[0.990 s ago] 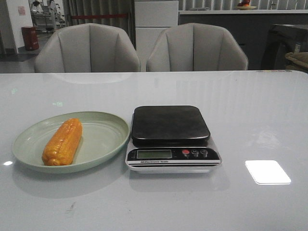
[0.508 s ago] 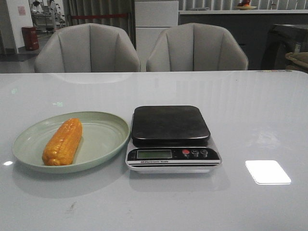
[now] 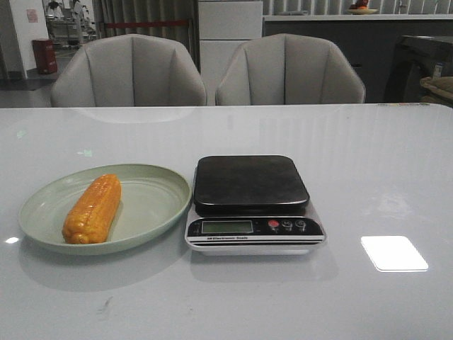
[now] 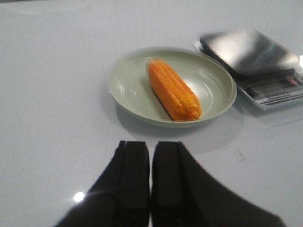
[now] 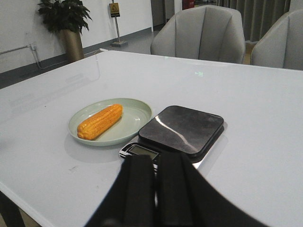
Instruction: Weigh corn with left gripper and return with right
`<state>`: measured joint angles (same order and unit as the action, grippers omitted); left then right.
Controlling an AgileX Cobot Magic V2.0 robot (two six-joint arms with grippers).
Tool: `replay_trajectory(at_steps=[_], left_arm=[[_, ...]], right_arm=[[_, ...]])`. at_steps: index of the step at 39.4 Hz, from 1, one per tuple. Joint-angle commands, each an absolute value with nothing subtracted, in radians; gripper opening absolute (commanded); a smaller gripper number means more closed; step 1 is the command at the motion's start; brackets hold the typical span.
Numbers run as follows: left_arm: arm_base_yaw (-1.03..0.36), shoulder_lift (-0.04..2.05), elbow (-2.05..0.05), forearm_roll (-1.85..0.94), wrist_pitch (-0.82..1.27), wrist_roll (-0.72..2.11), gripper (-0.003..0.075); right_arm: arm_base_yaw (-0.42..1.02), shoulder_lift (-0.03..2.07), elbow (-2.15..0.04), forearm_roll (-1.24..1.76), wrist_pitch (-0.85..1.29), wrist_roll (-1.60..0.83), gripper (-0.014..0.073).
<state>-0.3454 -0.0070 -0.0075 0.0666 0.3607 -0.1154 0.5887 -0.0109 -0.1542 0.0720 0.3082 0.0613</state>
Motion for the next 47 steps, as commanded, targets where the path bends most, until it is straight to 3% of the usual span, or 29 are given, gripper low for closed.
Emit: replay_trajectory(at_steps=[1, 8, 19, 29, 36, 47], left_arm=[[-0.254, -0.028, 0.038, 0.066, 0.283, -0.117, 0.0113], [-0.137, -0.028, 0.037, 0.066, 0.257, -0.117, 0.0113], [-0.116, -0.028, 0.038, 0.137, 0.175, -0.117, 0.0113], [0.015, -0.028, 0.038, 0.111, 0.101, -0.117, 0.0113], [0.020, -0.028, 0.038, 0.109, -0.026, -0.117, 0.0113], [-0.025, -0.028, 0.038, 0.066, -0.026, -0.117, 0.0113]], right_arm=[[0.583, -0.026, -0.179, 0.061, 0.230, 0.048, 0.0167], [0.583, -0.026, -0.179, 0.061, 0.230, 0.048, 0.0167], [0.583, -0.026, -0.179, 0.061, 0.230, 0.048, 0.0167], [0.583, -0.026, -0.179, 0.061, 0.230, 0.048, 0.0167], [0.583, -0.026, -0.179, 0.061, 0.230, 0.048, 0.0167], [0.583, -0.026, -0.179, 0.061, 0.230, 0.048, 0.0167]])
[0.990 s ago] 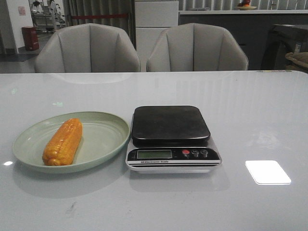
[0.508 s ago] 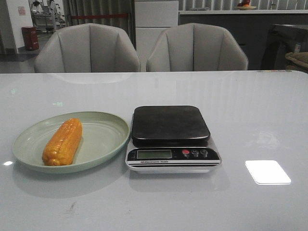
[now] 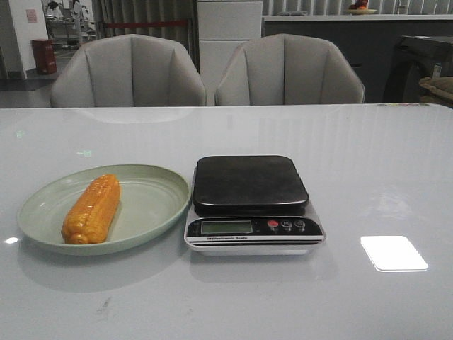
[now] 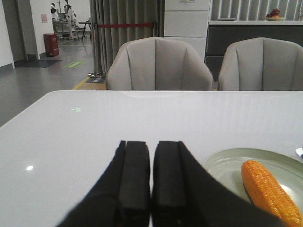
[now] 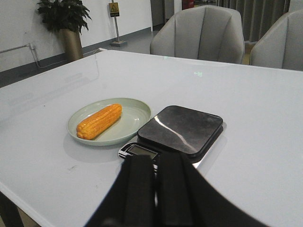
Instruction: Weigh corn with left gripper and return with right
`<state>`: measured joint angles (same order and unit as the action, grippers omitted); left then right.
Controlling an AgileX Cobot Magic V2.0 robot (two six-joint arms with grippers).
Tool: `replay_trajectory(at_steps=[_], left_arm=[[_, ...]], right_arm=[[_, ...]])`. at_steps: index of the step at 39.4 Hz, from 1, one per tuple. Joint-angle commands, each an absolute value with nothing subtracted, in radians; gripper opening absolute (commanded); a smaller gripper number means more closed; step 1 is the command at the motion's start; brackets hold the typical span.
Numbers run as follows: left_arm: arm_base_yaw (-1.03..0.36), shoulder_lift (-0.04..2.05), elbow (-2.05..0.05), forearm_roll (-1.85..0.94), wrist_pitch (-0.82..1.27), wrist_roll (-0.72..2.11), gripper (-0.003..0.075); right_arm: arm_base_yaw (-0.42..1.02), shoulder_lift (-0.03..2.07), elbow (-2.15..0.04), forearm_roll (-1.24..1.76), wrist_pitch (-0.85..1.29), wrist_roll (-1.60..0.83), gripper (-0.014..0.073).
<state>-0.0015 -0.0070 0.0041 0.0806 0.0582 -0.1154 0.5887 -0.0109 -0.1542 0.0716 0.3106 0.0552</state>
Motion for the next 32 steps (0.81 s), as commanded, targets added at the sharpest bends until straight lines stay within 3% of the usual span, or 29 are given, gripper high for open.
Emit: replay_trajectory(at_steps=[1, 32], left_arm=[[-0.034, -0.028, 0.038, 0.066, -0.026, -0.117, 0.0113], [-0.078, -0.028, 0.038, 0.066, -0.026, -0.117, 0.0113]], right_arm=[[0.583, -0.026, -0.179, 0.061, 0.230, 0.048, 0.0167], [0.583, -0.026, -0.179, 0.061, 0.230, 0.048, 0.0167]])
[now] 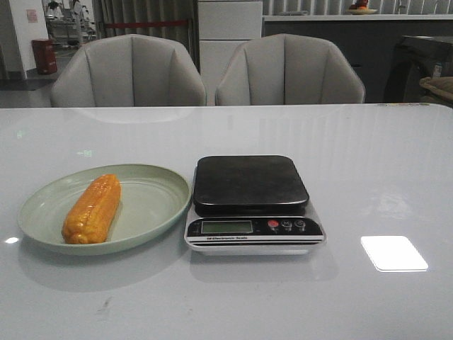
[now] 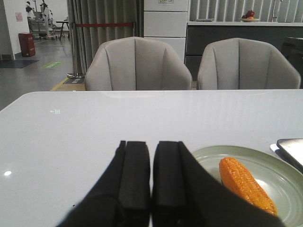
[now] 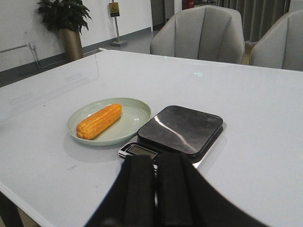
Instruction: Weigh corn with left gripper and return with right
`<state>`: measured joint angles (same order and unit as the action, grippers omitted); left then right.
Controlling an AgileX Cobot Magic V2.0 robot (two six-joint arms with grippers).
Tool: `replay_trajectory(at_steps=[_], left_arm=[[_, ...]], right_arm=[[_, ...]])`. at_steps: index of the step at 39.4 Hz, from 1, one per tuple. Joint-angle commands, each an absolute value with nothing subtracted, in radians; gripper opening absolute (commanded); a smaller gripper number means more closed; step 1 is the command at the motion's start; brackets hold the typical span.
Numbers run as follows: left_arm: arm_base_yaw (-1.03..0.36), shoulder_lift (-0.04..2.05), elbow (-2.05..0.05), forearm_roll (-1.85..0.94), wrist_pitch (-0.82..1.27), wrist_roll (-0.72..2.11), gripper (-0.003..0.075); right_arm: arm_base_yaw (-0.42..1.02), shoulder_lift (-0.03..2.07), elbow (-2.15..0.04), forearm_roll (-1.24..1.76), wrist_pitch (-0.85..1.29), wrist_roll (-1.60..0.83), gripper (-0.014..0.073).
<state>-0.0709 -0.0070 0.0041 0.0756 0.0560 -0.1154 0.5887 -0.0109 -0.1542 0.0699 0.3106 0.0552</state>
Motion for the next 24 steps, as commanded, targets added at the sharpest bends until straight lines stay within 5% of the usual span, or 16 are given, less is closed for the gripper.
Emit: replay_trajectory(at_steps=[1, 12, 24], left_arm=[[-0.078, -0.028, 0.038, 0.066, -0.026, -0.117, 0.0113], [-0.078, -0.028, 0.038, 0.066, -0.026, -0.117, 0.0113], [-0.078, -0.028, 0.038, 0.066, -0.026, -0.117, 0.0113]], right_arm=[[0.583, -0.026, -0.179, 0.061, 0.230, 0.048, 0.0167], [0.563, -0.026, -0.177, 0.061, 0.230, 0.048, 0.0167], [0.287, -0.026, -0.171, 0.048, 0.220, 0.048, 0.0167]])
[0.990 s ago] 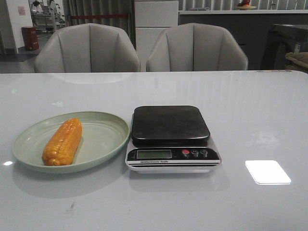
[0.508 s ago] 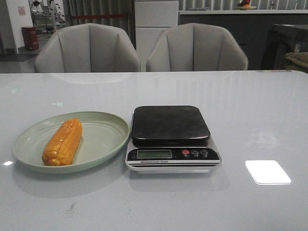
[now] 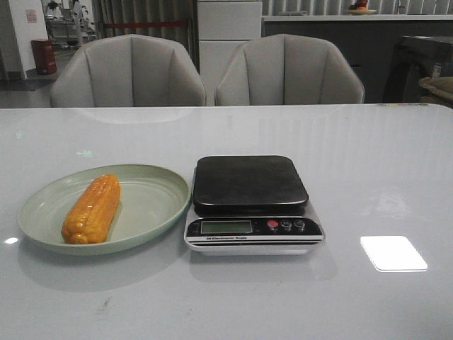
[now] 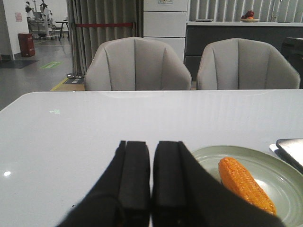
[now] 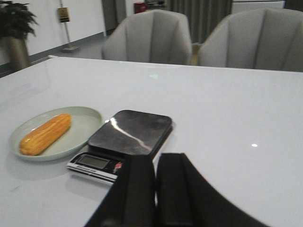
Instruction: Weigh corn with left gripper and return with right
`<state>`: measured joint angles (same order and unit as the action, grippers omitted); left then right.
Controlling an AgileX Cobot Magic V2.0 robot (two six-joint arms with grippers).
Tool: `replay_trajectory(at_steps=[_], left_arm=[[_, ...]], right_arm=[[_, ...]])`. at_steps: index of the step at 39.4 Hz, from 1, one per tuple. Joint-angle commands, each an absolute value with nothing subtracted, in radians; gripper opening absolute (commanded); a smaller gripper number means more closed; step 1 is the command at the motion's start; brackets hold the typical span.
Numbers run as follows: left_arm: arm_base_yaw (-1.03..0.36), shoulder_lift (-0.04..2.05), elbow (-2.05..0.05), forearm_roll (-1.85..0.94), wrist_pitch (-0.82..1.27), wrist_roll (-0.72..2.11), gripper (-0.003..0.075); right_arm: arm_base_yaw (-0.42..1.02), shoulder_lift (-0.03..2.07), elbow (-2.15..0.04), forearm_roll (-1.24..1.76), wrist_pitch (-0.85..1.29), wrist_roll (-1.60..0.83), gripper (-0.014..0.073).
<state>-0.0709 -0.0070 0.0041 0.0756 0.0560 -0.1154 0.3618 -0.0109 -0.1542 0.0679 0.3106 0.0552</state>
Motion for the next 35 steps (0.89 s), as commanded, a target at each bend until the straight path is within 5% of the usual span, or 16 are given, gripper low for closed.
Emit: replay_trajectory(at_steps=[1, 13, 35], left_arm=[[-0.078, -0.028, 0.038, 0.066, -0.026, -0.117, 0.0113], [-0.078, -0.028, 0.038, 0.066, -0.026, -0.117, 0.0113], [-0.078, -0.028, 0.038, 0.066, -0.026, -0.117, 0.0113]], right_arm=[[0.259, -0.027, -0.166, 0.043, 0.212, 0.048, 0.0167], [0.064, -0.027, -0.010, 0.017, 0.042, 0.048, 0.0167], [0.045, -0.028, 0.036, -0.027, 0.000, 0.048, 0.0167]])
